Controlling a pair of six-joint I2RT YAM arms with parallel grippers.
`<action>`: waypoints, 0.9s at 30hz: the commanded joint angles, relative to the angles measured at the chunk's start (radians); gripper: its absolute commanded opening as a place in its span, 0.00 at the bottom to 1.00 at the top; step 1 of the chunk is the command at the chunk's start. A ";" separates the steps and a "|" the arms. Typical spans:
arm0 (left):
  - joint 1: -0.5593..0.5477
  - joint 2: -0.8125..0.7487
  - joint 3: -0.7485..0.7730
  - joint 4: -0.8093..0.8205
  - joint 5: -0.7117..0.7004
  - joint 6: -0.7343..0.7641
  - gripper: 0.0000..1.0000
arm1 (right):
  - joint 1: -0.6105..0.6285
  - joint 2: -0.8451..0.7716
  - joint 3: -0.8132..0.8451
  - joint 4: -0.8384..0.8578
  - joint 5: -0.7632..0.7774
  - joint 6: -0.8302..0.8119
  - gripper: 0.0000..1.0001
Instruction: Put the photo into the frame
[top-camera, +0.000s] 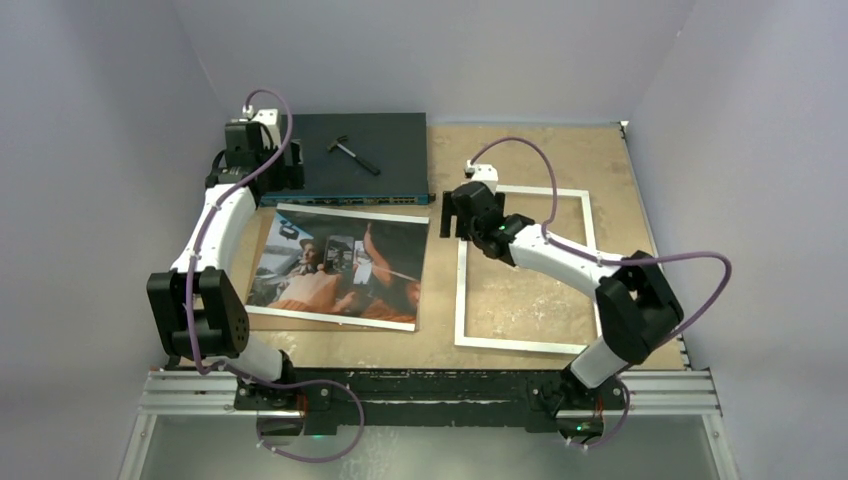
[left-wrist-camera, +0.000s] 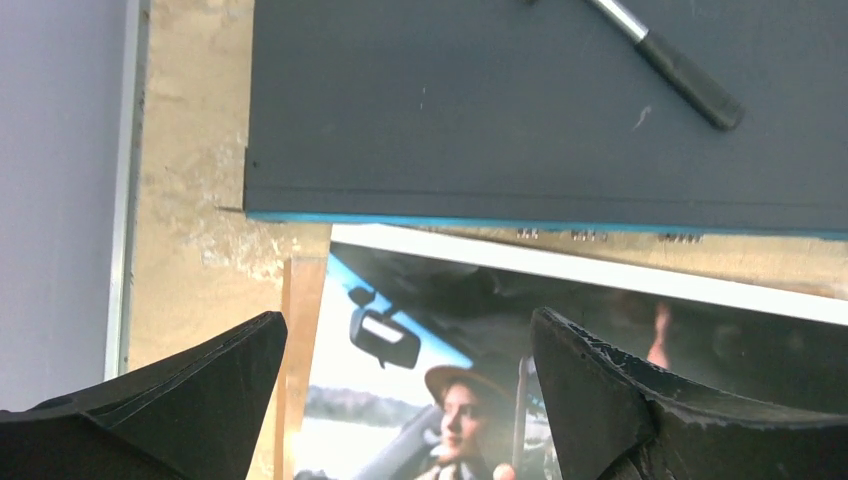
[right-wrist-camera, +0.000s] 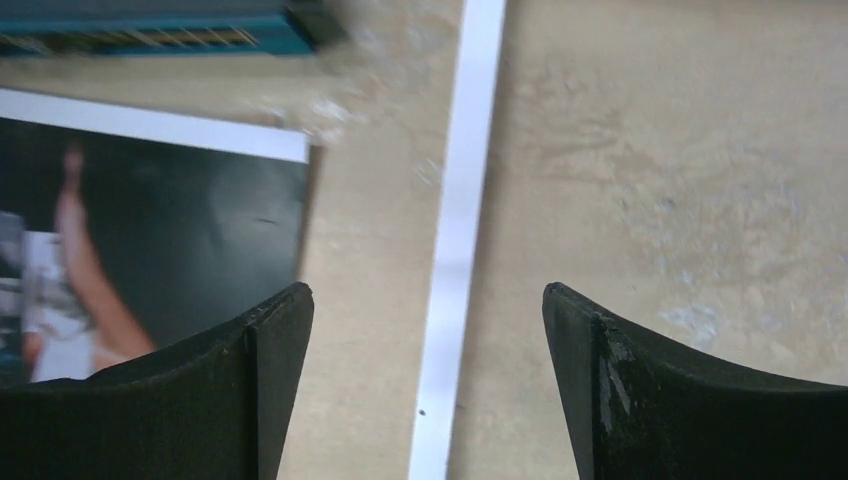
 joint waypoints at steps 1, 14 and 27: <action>0.011 0.005 0.019 -0.086 0.022 -0.018 0.91 | 0.033 0.059 -0.014 -0.110 0.128 0.058 0.84; 0.012 -0.012 -0.006 -0.177 0.029 0.044 0.90 | 0.066 0.212 -0.057 -0.046 0.070 0.081 0.62; 0.010 -0.001 -0.009 -0.211 0.101 0.048 0.90 | 0.067 0.196 0.037 -0.121 0.057 0.090 0.01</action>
